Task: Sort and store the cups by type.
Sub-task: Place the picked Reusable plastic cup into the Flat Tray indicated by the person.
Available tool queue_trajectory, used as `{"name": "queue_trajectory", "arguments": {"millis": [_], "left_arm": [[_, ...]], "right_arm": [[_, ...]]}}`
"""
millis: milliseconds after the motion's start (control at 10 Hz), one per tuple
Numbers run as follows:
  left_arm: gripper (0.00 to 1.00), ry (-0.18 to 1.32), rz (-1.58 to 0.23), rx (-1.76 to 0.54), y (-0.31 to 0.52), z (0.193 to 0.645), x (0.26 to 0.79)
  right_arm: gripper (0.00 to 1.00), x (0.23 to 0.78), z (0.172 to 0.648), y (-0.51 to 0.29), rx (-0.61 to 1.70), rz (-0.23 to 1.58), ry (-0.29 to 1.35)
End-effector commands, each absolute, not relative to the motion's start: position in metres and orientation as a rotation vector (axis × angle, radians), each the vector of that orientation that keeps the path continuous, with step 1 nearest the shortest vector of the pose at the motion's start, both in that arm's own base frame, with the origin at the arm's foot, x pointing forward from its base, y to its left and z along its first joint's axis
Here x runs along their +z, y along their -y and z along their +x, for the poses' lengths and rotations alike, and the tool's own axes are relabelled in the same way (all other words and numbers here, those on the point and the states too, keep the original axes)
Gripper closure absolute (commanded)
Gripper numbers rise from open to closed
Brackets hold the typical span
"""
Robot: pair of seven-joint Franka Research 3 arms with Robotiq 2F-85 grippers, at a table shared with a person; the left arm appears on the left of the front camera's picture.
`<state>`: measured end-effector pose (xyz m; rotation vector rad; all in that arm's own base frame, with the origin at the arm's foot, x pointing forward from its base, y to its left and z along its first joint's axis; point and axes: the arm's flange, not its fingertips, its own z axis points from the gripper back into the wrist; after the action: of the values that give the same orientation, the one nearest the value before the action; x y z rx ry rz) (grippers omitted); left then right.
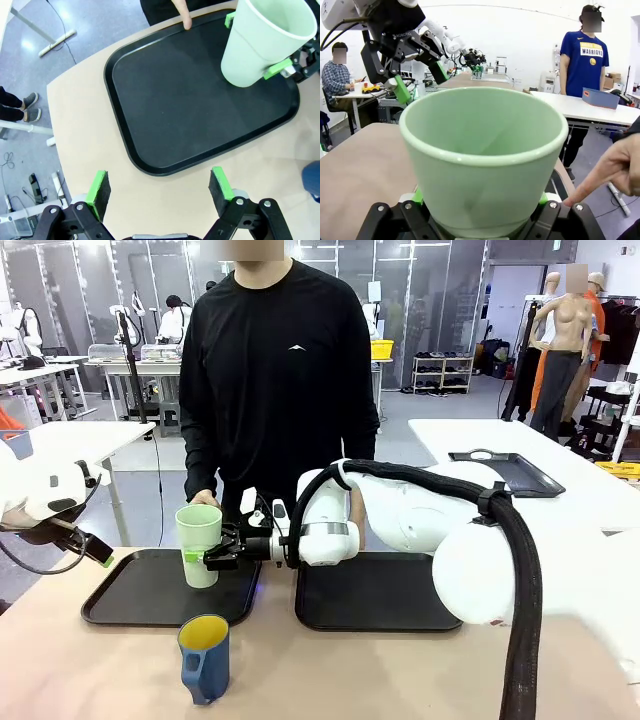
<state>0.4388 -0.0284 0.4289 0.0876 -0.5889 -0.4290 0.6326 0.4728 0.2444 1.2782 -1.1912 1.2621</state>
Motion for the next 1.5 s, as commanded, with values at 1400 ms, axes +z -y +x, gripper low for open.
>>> {"name": "queue_trajectory", "arguments": {"millis": [1400], "left_arm": [[0.0, 0.592, 0.083, -0.424, 0.027, 0.439, 0.43]], "right_arm": [[0.0, 0.221, 0.632, -0.481, 1.307, 1.173, 1.124]]}}
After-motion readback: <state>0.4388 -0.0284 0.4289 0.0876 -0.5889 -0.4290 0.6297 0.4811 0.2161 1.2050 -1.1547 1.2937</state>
